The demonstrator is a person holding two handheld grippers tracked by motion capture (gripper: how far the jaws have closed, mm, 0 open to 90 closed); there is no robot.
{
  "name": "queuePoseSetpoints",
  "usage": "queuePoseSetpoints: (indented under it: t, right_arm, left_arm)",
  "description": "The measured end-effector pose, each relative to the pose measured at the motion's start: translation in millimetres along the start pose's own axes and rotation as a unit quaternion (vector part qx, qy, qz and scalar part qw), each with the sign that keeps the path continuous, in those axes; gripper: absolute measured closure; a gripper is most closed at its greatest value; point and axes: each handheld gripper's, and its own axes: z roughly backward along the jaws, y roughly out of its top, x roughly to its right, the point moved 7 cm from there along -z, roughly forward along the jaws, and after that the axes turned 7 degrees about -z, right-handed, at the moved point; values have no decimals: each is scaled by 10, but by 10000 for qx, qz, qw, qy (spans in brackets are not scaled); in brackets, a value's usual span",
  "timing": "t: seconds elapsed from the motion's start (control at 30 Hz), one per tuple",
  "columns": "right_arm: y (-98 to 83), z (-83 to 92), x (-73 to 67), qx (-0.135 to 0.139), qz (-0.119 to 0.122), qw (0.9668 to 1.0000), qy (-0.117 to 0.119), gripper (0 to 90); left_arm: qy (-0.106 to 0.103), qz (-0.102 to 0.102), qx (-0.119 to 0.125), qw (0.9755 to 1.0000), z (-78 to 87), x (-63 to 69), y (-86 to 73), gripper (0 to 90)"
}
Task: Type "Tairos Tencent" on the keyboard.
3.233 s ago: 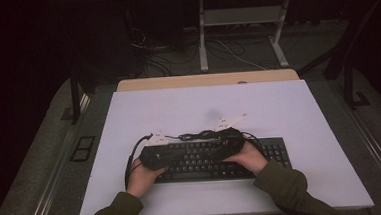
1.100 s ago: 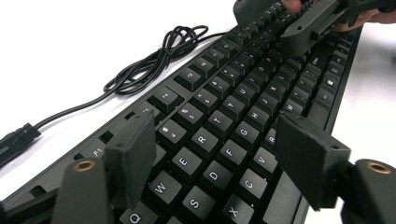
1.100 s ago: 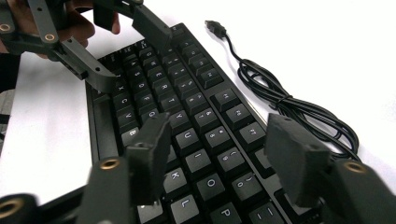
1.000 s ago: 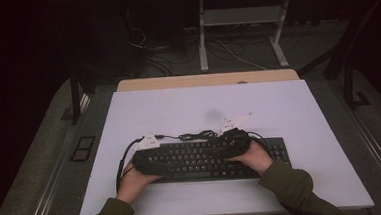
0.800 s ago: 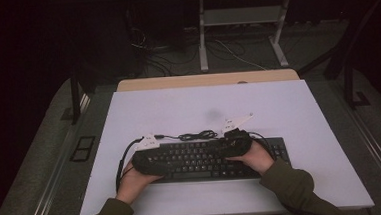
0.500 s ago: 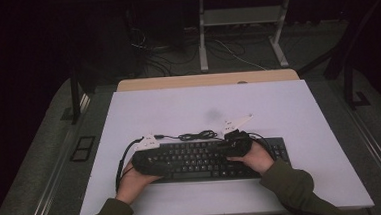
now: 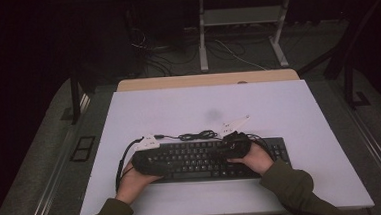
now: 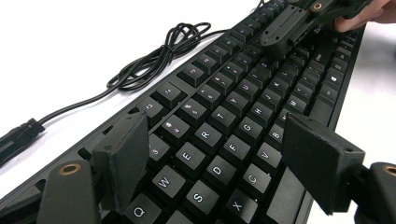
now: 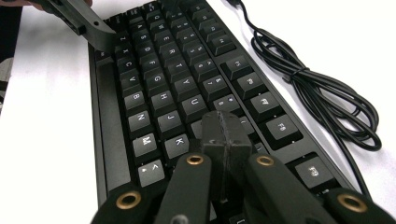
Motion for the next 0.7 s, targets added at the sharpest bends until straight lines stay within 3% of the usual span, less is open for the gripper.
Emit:
queuePoseSetpoints:
  t: [0.7]
  right_arm:
    - [-45,-52,12,-106,-20,9999,-30,894]
  left_arm:
    - [12,-3,-17,10000,-1,-1,-2,226]
